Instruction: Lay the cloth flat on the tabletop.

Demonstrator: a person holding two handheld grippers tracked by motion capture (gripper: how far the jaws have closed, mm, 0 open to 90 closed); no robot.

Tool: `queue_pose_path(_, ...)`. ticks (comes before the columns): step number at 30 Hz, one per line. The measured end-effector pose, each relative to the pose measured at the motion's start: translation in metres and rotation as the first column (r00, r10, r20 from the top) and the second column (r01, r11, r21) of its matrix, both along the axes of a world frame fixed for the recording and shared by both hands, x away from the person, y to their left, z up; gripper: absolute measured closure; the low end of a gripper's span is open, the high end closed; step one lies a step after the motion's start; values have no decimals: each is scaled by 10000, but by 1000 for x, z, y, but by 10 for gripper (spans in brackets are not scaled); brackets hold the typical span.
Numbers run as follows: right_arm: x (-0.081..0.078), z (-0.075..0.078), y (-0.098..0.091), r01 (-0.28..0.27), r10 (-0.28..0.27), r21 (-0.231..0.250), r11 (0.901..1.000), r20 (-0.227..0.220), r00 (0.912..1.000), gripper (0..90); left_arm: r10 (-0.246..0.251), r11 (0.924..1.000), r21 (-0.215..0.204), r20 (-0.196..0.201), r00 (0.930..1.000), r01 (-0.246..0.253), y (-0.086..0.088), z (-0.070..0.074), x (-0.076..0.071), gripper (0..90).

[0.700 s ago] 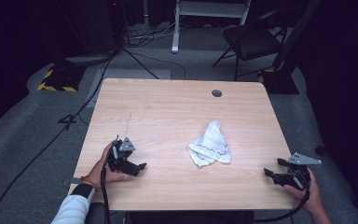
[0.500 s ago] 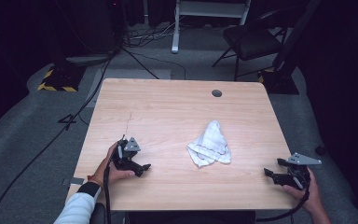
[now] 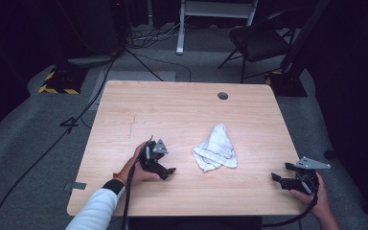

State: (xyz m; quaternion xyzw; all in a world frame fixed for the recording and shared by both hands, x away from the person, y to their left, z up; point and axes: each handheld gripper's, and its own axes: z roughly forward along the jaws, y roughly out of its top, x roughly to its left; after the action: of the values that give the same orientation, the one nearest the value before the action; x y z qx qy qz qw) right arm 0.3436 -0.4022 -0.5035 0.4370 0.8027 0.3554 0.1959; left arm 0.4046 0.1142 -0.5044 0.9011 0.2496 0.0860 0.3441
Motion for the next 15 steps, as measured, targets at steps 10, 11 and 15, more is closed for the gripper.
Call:
queue_pose_path(10, 0, 0, 0, 0, 0, 0, 10000, 1, 10000, 200, -1154, 9933, 72, -18, 9933, 1154, -82, 1, 9, 4)
queue_pose_path(11, 0, 0, 0, -3, 3, -4, 10000, 4, 10000, 200, -1147, 9934, 10, -2, 9934, 1147, -88, 1, 9, 4)
queue_pose_path(15, 0, 0, 0, -4, 4, -4, 10000, 2, 10000, 200, -944, 9955, 21, 1, 9955, 944, -101, 1, 11, 8)
